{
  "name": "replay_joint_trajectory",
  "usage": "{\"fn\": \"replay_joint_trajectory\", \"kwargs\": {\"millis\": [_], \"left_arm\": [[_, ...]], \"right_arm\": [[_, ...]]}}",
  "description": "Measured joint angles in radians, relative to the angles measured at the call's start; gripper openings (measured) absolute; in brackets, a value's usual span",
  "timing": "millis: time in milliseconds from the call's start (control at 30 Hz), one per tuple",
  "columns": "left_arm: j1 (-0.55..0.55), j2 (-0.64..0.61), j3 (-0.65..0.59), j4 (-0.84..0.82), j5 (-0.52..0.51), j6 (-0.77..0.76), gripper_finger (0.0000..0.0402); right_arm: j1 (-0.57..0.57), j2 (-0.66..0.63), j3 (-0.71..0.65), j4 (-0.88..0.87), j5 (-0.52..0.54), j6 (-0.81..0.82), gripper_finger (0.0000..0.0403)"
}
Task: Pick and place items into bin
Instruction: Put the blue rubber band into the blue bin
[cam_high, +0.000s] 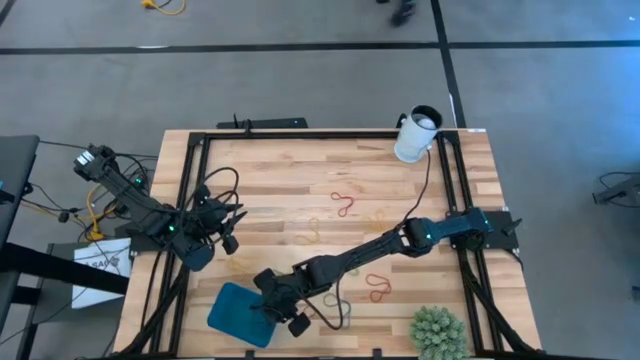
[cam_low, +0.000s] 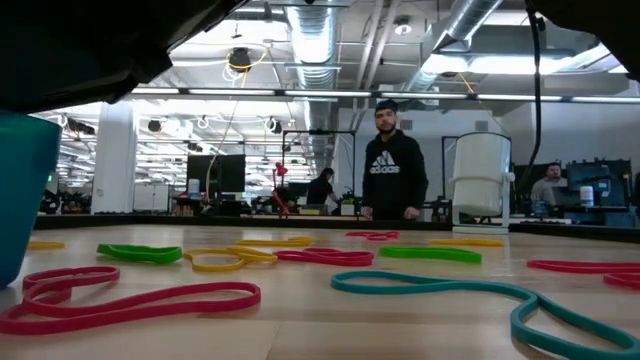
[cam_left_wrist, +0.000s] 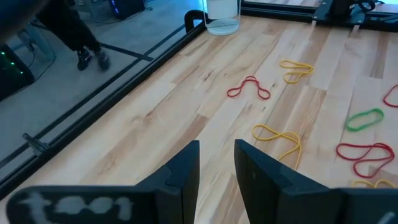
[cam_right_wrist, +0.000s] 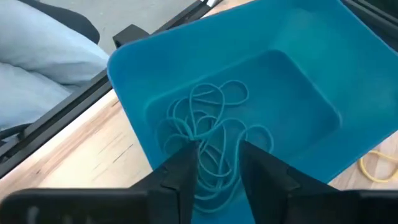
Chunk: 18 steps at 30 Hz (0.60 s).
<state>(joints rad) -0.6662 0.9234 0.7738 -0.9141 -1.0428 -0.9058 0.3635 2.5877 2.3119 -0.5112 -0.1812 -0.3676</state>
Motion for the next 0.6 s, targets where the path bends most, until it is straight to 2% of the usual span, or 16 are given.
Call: {"fn": "replay_joint_trajectory", "kwargs": {"millis": [167,300,400,600], "left_arm": [[0.0,0.0,0.0,0.0,0.022,0.0,0.0091],[0.0,0.0,0.0,-0.001,0.09,-0.02,0.0091],[0.0,0.004,0.0,-0.003,0.182,-0.073,0.0091],[0.0,0.06,-0.02,0.002,0.454,-0.169,0.0091]], "right_arm": [[-0.013,-0.025,0.022,0.01,0.007,0.0,0.013],[-0.028,-0.137,0.037,-0.077,0.008,0.003,0.0124],[-0.042,-0.237,0.036,-0.266,0.043,0.068,0.0116],[-0.078,-0.408,0.037,-0.707,0.109,0.166,0.0107]]}}
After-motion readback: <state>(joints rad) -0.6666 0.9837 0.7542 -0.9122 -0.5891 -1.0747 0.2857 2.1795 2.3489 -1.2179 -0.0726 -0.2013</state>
